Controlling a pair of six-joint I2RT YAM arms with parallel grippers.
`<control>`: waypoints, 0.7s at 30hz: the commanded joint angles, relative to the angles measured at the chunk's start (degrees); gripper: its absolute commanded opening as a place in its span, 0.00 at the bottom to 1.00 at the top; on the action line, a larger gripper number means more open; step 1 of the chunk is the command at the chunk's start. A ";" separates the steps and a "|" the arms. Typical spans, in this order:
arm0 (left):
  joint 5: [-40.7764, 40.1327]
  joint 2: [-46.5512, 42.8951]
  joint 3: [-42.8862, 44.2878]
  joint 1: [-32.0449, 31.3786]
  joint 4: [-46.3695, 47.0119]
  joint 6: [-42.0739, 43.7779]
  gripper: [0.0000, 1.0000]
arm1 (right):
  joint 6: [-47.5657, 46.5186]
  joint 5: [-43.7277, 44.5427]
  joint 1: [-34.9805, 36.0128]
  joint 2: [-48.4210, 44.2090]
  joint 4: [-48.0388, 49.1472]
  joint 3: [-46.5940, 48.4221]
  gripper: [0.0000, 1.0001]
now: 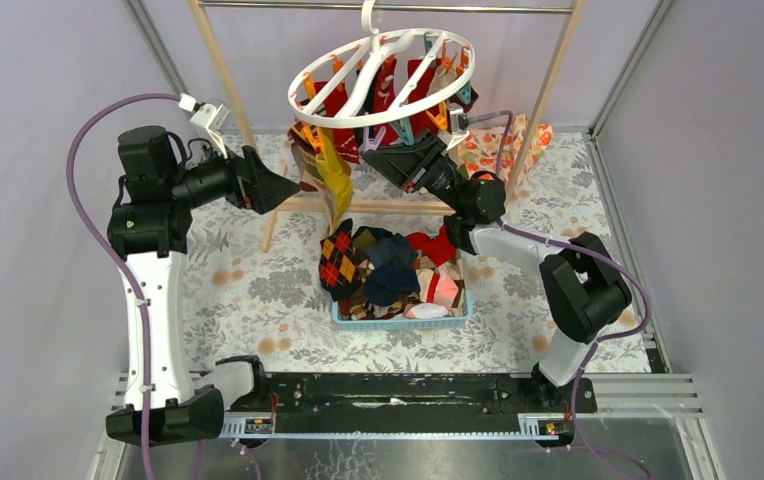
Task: Clip the socks to the hanger
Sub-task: Open the clamp at the hanger.
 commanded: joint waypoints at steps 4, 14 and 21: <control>-1.43 0.20 4.12 0.47 -1.07 -1.11 0.99 | -12.41 8.83 3.52 -8.69 -7.80 -3.56 0.01; -8.24 2.54 9.41 -3.31 2.96 -6.26 0.98 | -35.84 28.87 11.75 -15.86 -33.08 -1.27 0.00; -19.35 4.90 13.08 -16.16 3.31 -6.89 0.97 | -46.90 40.37 16.30 -14.36 -41.66 3.08 0.00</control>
